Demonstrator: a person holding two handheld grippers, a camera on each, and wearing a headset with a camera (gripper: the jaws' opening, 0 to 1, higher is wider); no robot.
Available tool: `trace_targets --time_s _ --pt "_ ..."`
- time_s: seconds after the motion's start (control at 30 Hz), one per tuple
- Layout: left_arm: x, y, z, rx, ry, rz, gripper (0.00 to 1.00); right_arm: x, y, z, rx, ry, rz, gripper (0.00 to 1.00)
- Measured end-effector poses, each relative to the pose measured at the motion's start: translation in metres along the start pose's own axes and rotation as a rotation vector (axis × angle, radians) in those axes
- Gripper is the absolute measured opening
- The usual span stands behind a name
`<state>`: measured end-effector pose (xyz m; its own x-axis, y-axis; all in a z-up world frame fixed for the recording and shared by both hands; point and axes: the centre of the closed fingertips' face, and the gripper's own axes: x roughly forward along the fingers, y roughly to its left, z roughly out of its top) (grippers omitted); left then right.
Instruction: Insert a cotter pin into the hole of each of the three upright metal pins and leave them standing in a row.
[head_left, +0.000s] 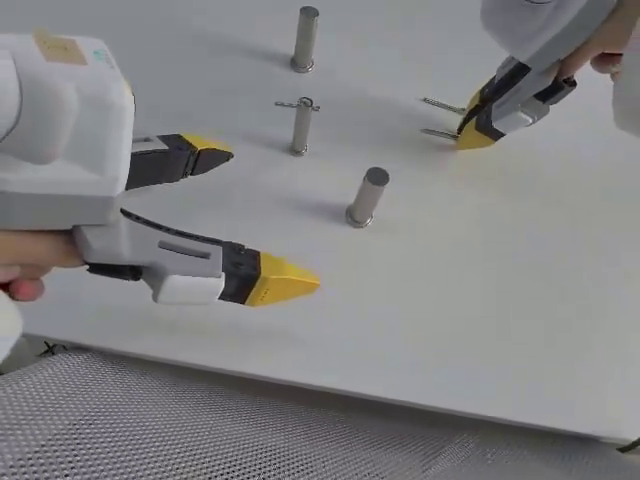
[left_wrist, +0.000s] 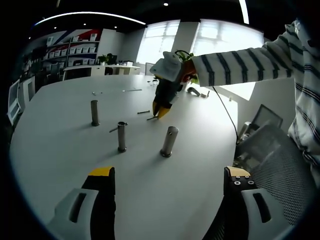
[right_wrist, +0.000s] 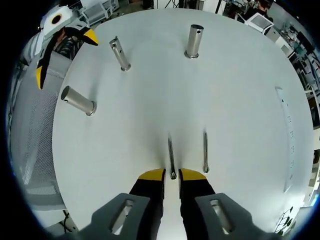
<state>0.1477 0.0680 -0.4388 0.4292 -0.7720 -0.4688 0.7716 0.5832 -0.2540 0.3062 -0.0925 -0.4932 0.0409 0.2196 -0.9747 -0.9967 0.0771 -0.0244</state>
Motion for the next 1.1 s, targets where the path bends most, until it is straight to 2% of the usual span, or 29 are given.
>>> trace_targets --time_s 0.13,0.3,0.4,0.5,0.63,0.73,0.8,0.83,0.87,1.1 --pt "0.002 -0.002 0.003 -0.007 -0.01 -0.001 0.87 0.0 0.0 0.0 -0.019 0.034 0.009 0.03" --pt "0.002 0.007 0.004 0.01 -0.001 0.029 0.87 0.0 -0.004 -0.001 -0.025 0.08 0.009 0.0" --pt "0.001 0.01 0.008 -0.002 -0.012 0.047 0.87 0.0 -0.005 -0.003 -0.091 0.122 0.028 0.0" --pt "-0.002 0.011 0.01 -0.017 -0.021 0.061 0.87 0.001 -0.007 -0.003 -0.1 0.134 0.036 0.0" --pt "-0.007 0.013 0.01 -0.021 -0.023 0.076 0.86 0.001 -0.007 -0.003 -0.101 0.133 0.045 0.0" --pt "-0.01 0.016 0.01 -0.028 -0.027 0.084 0.86 0.001 -0.009 -0.003 -0.035 0.113 0.034 0.0" --pt "-0.011 0.017 0.009 -0.028 -0.025 0.087 0.86 0.002 -0.01 -0.003 -0.023 0.105 0.029 0.0" --pt "-0.013 0.022 0.007 -0.028 -0.025 0.087 0.86 0.002 -0.01 -0.003 -0.014 0.103 0.025 0.0" --pt "-0.015 0.025 0.005 -0.028 -0.023 0.086 0.86 0.002 -0.012 -0.003 -0.021 0.102 0.022 0.0" --pt "-0.015 0.021 0.005 -0.028 -0.02 0.08 0.85 0.003 -0.013 -0.003 -0.065 0.1 -0.019 0.0"
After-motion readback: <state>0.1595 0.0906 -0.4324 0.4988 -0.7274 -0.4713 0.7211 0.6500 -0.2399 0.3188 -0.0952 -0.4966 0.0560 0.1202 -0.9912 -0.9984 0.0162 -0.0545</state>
